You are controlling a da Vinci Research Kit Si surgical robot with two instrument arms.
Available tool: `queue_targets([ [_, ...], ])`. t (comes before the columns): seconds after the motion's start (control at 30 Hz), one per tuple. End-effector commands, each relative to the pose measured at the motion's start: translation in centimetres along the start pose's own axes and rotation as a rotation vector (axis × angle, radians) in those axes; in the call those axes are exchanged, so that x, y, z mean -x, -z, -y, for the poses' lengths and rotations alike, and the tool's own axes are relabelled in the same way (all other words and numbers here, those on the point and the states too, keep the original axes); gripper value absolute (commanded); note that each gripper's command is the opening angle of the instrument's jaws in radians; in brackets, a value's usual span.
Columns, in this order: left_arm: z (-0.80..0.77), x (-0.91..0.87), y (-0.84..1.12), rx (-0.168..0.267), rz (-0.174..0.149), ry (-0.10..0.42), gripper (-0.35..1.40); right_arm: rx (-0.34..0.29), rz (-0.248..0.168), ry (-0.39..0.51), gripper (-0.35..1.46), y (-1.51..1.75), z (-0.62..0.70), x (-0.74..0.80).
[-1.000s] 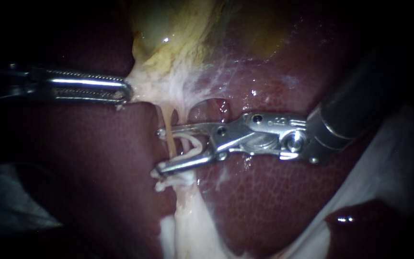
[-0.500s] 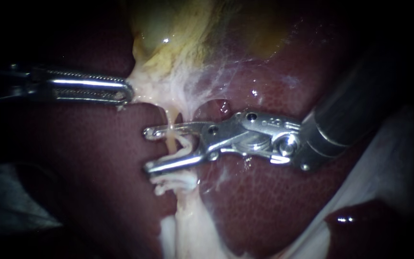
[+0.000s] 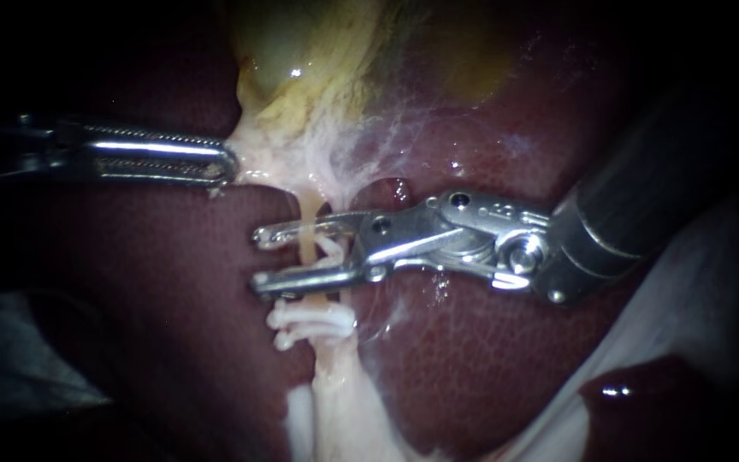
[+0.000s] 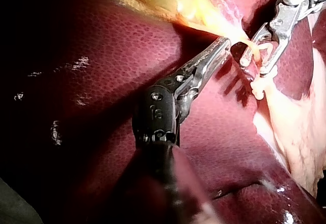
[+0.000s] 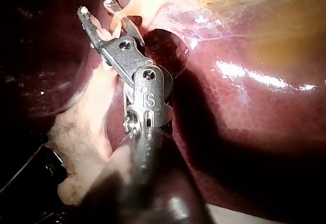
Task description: Clipping third clip left tube
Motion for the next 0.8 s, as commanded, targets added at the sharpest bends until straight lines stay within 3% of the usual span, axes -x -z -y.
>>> queue_targets([
  [0.03,0.00,0.00,0.00,0.000,0.000,0.000,-0.35,-0.001,0.002,-0.007,-0.01,0.00,0.00,0.00],
  [0.2,0.00,0.00,0.00,0.000,0.000,0.000,-0.35,0.002,0.004,-0.030,-0.18,0.00,0.01,0.01],
  [0.27,0.00,0.00,0.00,0.000,0.000,0.000,-0.35,0.001,0.005,-0.047,-0.35,0.00,0.01,0.02],
  [0.37,0.00,0.00,0.00,0.000,0.000,0.000,-0.35,0.002,0.012,-0.136,-0.35,0.03,0.00,0.03],
  [0.8,0.01,0.00,0.00,0.001,0.000,0.000,-0.35,0.006,0.013,-0.153,-0.35,0.05,-0.03,0.07],
])
